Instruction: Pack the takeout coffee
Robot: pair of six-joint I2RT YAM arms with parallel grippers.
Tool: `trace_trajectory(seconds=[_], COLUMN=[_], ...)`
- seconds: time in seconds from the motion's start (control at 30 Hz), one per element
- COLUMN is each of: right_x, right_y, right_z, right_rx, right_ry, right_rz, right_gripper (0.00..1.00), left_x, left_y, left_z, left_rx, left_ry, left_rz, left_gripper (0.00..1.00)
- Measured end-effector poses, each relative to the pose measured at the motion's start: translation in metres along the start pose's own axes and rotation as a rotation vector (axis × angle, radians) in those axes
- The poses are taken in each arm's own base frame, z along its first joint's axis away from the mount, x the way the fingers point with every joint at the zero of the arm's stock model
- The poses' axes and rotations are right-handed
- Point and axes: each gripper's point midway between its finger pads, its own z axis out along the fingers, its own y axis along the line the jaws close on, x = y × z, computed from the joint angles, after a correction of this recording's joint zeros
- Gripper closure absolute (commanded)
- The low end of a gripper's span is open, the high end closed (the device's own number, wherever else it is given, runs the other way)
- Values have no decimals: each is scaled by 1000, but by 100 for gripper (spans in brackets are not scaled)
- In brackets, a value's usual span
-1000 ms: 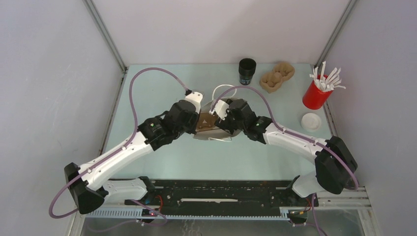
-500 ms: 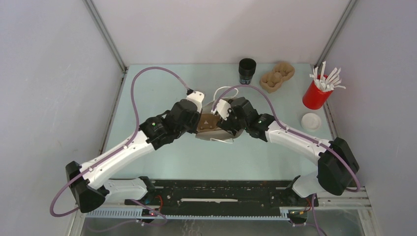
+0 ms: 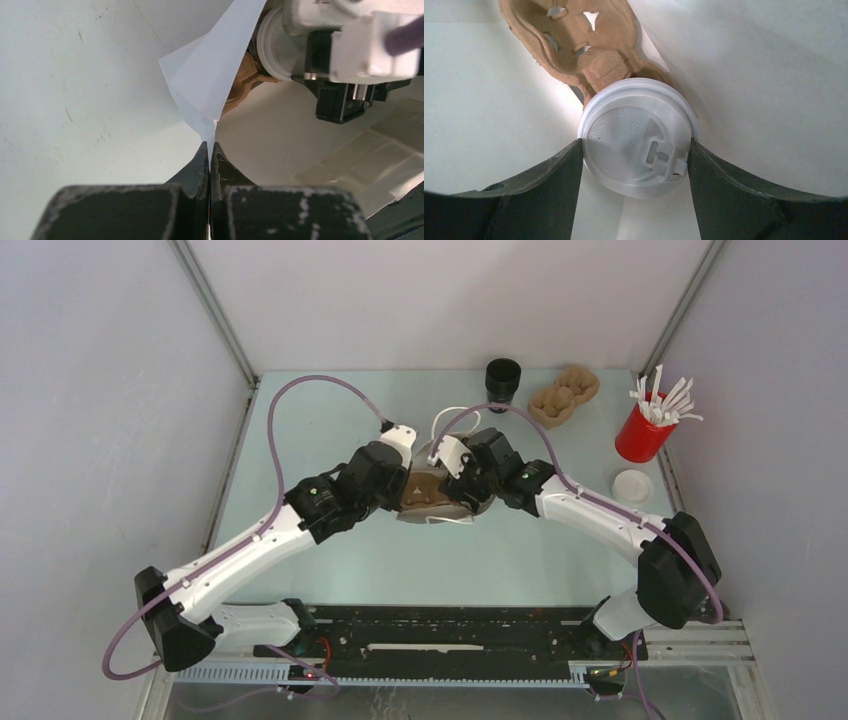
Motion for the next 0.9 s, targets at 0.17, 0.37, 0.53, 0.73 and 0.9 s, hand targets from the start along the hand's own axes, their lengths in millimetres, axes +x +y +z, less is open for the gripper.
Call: trace_trajectory(seconds=[0.17, 0.37, 0.53, 0.73, 0.9], right_x=[-3, -5, -9, -12, -13], right_y=[0, 8, 19, 30, 32], right_z=[8, 9, 9, 10, 13], right_rx=[-14, -61, -134, -210, -238], right_ry=[26, 55, 88, 123, 146], right_rz=[13, 19, 31, 50, 56], right_gripper=[55, 55, 54, 53, 52], left_x=[-3, -7, -8, -14, -18], left_y=[1, 12, 32, 38, 43], left_z=[-1, -4, -9, -7, -7], left_rx=[-12, -54, -94, -115, -147], left_ry=[34, 109, 172, 238, 286], left_rz=[11, 10, -55, -76, -77], left_gripper=[100, 99, 99, 85, 70])
